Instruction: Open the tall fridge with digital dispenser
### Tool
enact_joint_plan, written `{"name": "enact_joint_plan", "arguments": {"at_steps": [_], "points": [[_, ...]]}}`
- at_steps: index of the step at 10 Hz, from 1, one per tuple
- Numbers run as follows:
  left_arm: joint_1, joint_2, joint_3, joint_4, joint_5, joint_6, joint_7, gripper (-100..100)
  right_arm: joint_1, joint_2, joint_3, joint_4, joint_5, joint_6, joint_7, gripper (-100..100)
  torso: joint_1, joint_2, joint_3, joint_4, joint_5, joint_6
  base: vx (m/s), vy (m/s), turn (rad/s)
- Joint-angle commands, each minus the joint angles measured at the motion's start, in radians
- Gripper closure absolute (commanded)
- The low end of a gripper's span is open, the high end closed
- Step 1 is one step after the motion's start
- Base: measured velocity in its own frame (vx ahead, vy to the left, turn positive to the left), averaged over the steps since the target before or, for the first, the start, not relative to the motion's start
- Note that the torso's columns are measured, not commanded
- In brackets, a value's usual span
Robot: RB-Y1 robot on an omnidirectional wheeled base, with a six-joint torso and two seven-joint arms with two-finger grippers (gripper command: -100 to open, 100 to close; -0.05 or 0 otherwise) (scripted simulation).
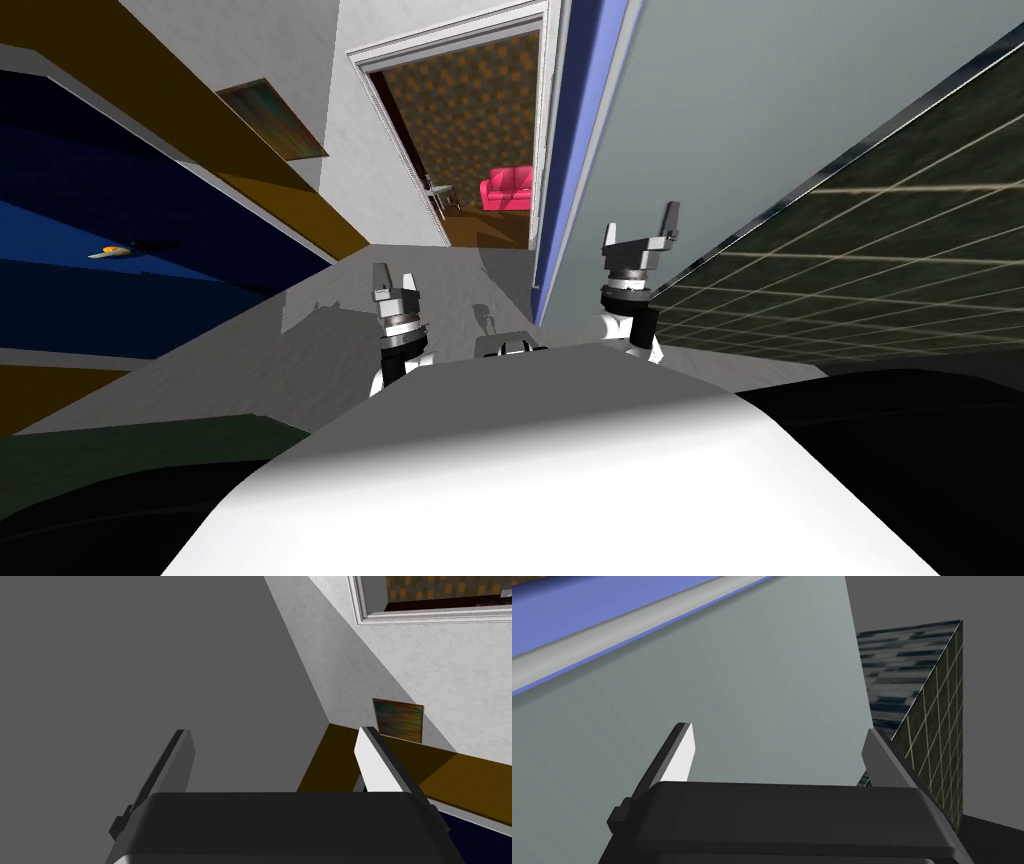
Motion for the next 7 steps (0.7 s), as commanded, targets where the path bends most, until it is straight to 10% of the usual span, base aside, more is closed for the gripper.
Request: {"name": "enact_joint_plan", "arguments": {"at_steps": [1, 7], "points": [[0.000, 0.000, 0.000, 0.000, 0.000, 0.000, 0.000, 0, -0.054, -0.015, -0.009, 0.012, -0.061, -0.023, 0.001, -100, 0.000, -0.001, 0.000, 0.000, 0.000, -0.001, -0.002, -0.038, 0.154], [0.000, 0.000, 0.000, 0.000, 0.000, 0.000, 0.000, 0, -0.199, -0.044, -0.032, 0.031, -0.232, -0.087, 0.008, -100, 0.000, -0.001, 0.000, 0.000, 0.000, -0.001, -0.002, -0.047, 0.185]]}}
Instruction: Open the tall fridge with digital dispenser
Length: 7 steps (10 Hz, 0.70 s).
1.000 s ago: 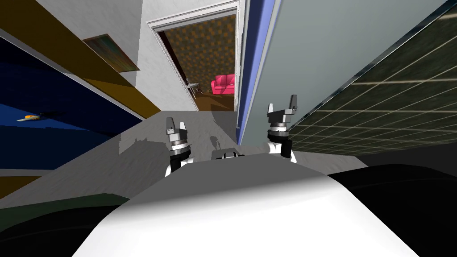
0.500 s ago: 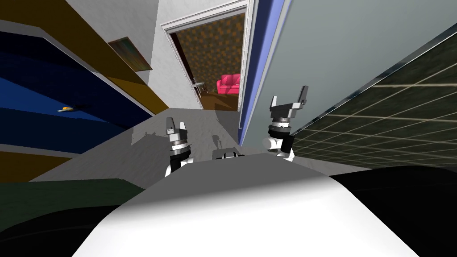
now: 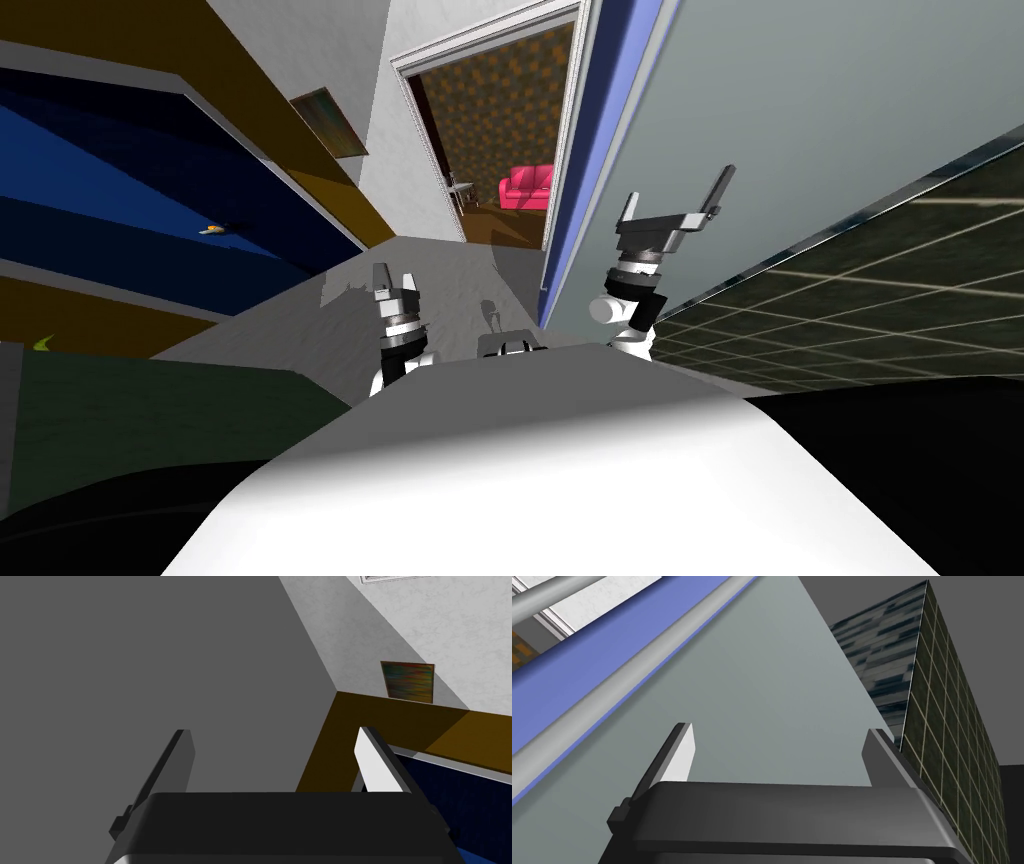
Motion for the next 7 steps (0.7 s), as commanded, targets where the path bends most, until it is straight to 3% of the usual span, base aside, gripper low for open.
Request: {"name": "enact_joint_plan", "arguments": {"at_steps": [1, 4, 5, 7], "points": [[0.000, 0.000, 0.000, 0.000, 0.000, 0.000, 0.000, 0, -0.071, -0.009, -0.011, 0.011, -0.078, -0.034, 0.006, -100, 0.001, 0.000, 0.000, 0.000, 0.000, 0.000, 0.006, -0.045, 0.250], [0.000, 0.000, 0.000, 0.000, 0.000, 0.000, 0.000, 0, -0.141, -0.015, -0.021, 0.018, -0.164, -0.058, 0.009, -100, -0.001, 0.001, 0.000, 0.000, 0.000, 0.000, -0.008, -0.053, 0.196], [0.000, 0.000, 0.000, 0.000, 0.000, 0.000, 0.000, 0, -0.183, -0.020, -0.031, 0.025, -0.195, -0.082, 0.011, -100, 0.000, 0.001, 0.001, 0.000, 0.000, 0.001, -0.006, -0.048, 0.241], [0.000, 0.000, 0.000, 0.000, 0.000, 0.000, 0.000, 0, -0.196, -0.020, -0.031, 0.025, -0.231, -0.082, 0.011, -100, 0.001, 0.001, 0.000, 0.000, 0.000, 0.001, -0.013, -0.034, 0.096]]}}
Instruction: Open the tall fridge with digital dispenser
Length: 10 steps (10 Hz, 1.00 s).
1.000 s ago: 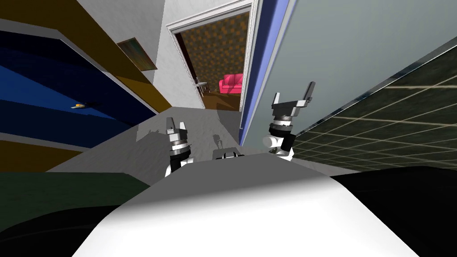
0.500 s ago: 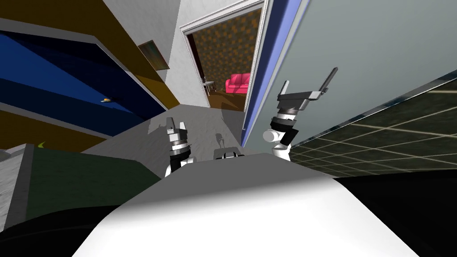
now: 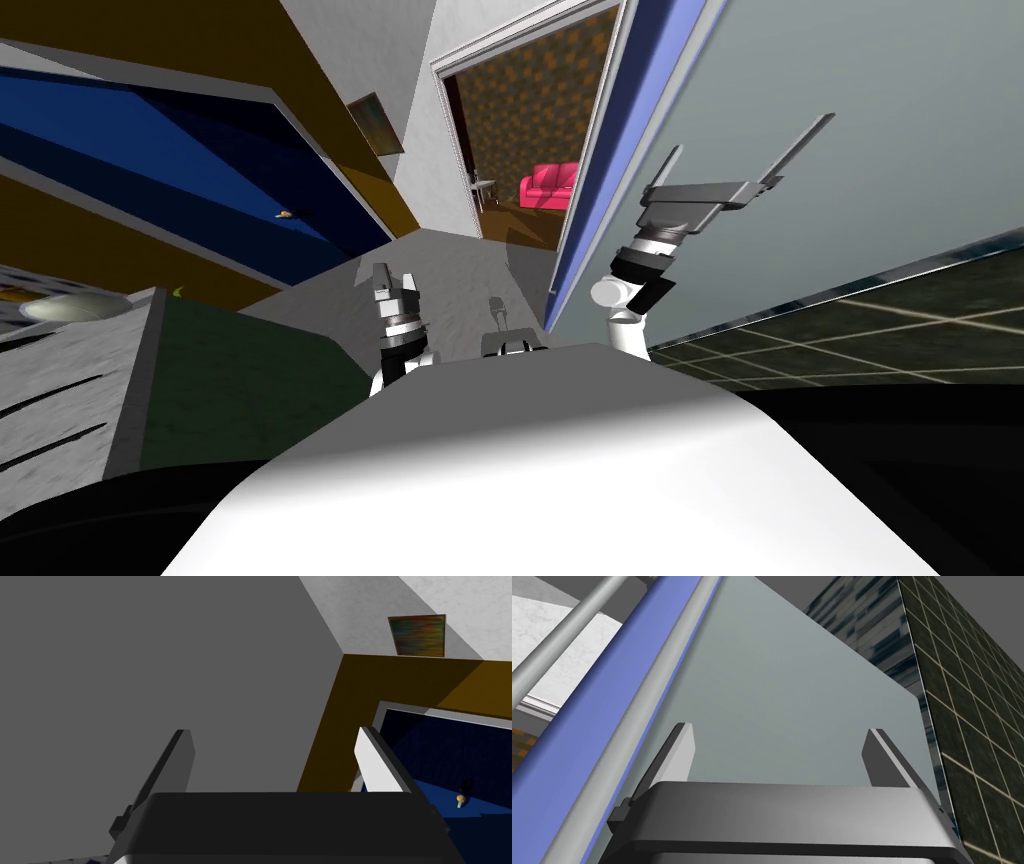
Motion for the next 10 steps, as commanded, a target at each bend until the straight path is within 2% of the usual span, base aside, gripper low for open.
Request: {"name": "enact_joint_plan", "arguments": {"at_steps": [1, 2, 3, 4, 7, 10], "points": [[0.000, 0.000, 0.000, 0.000, 0.000, 0.000, 0.000, 0, -0.062, -0.005, -0.015, 0.012, -0.068, -0.025, 0.004, -100, 0.001, 0.000, 0.000, 0.000, 0.000, 0.000, -0.008, -0.039, 0.231], [0.000, 0.000, 0.000, 0.000, 0.000, 0.000, 0.000, 0, -0.073, -0.005, -0.015, 0.012, -0.092, -0.025, 0.004, -100, 0.000, -0.001, 0.000, 0.000, 0.000, -0.001, -0.020, -0.049, 0.220], [0.000, 0.000, 0.000, 0.000, 0.000, 0.000, 0.000, 0, -0.118, -0.008, -0.027, 0.020, -0.126, -0.050, 0.006, -100, -0.001, 0.000, 0.000, 0.000, 0.000, 0.000, -0.024, -0.052, 0.246], [0.000, 0.000, 0.000, 0.000, 0.000, 0.000, 0.000, 0, -0.129, -0.008, -0.027, 0.020, -0.155, -0.050, 0.006, -100, -0.001, 0.000, 0.000, 0.000, 0.000, -0.001, -0.025, -0.044, 0.187], [0.000, 0.000, 0.000, 0.000, 0.000, 0.000, 0.000, 0, -0.222, -0.013, -0.055, 0.037, -0.249, -0.099, 0.012, -100, -0.001, 0.001, 0.001, 0.000, 0.000, 0.000, -0.043, -0.060, 0.262], [0.000, 0.000, 0.000, 0.000, 0.000, 0.000, 0.000, 0, -0.294, -0.015, -0.071, 0.047, -0.340, -0.124, 0.014, -100, -0.001, 0.000, 0.000, 0.000, 0.000, -0.001, -0.039, -0.058, 0.195]]}}
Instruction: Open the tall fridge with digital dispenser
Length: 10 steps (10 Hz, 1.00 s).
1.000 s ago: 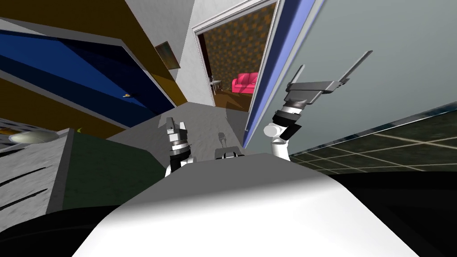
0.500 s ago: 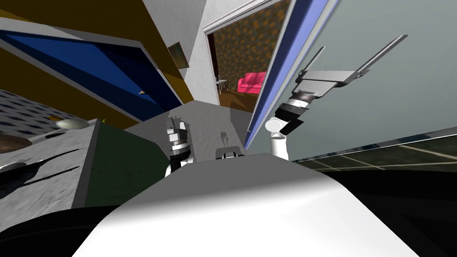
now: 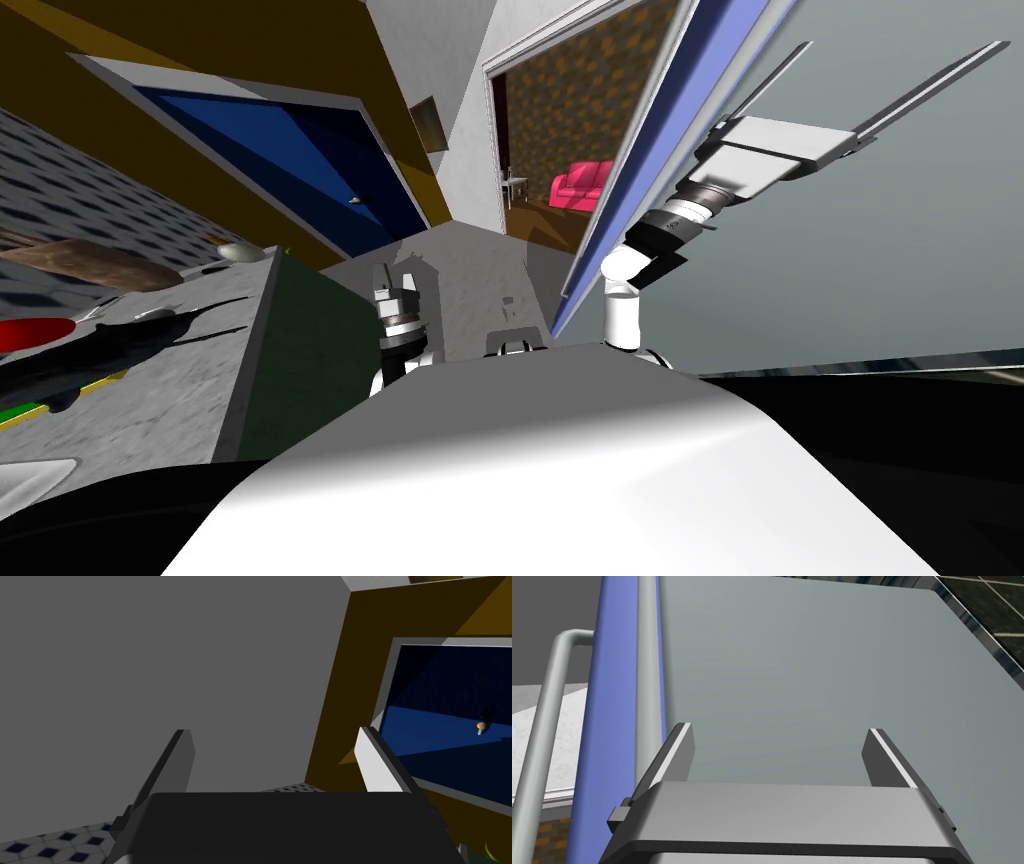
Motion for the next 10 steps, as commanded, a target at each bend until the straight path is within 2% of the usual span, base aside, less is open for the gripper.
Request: {"name": "enact_joint_plan", "arguments": {"at_steps": [1, 4, 5, 6, 7, 8, 9, 10], "points": [[0.000, 0.000, 0.000, 0.000, 0.000, 0.000, 0.000, 0, -0.074, -0.003, -0.026, 0.013, -0.081, -0.038, 0.004, -100, 0.001, -0.001, 0.000, 0.000, 0.000, 0.001, -0.030, -0.053, 0.226], [0.000, 0.000, 0.000, 0.000, 0.000, 0.000, 0.000, 0, -0.146, -0.003, -0.044, 0.024, -0.166, -0.063, 0.006, -100, 0.001, 0.000, 0.000, 0.000, 0.000, 0.000, -0.024, -0.046, 0.182], [0.000, 0.000, 0.000, 0.000, 0.000, 0.000, 0.000, 0, -0.180, -0.003, -0.062, 0.035, -0.197, -0.086, 0.009, -100, 0.000, 0.000, 0.000, 0.000, 0.000, 0.001, -0.030, -0.050, 0.280], [0.000, 0.000, 0.000, 0.000, 0.000, 0.000, 0.000, 0, -0.199, -0.003, -0.062, 0.035, -0.223, -0.086, 0.009, -100, 0.000, 0.001, 0.000, 0.000, 0.000, 0.000, -0.027, -0.054, 0.120], [0.000, 0.000, 0.000, 0.000, 0.000, 0.000, 0.000, 0, -0.239, -0.001, -0.082, 0.047, -0.254, -0.110, 0.012, -100, 0.000, 0.000, 0.000, 0.000, 0.000, 0.001, -0.041, -0.064, 0.224], [0.000, 0.000, 0.000, 0.000, 0.000, 0.000, 0.000, 0, -0.251, -0.001, -0.082, 0.047, -0.279, -0.110, 0.012, -100, 0.000, 0.001, 0.001, 0.000, 0.000, 0.000, -0.036, -0.050, 0.122], [0.000, 0.000, 0.000, 0.000, 0.000, 0.000, 0.000, 0, -0.287, 0.001, -0.103, 0.059, -0.313, -0.133, 0.014, -100, 0.001, 0.001, 0.000, 0.000, 0.000, 0.001, -0.035, -0.051, 0.209], [0.000, 0.000, 0.000, 0.000, 0.000, 0.000, 0.000, 0, -0.303, 0.001, -0.103, 0.059, -0.332, -0.133, 0.014, -100, 0.001, 0.000, 0.000, 0.000, 0.000, 0.000, -0.029, -0.049, 0.136]]}}
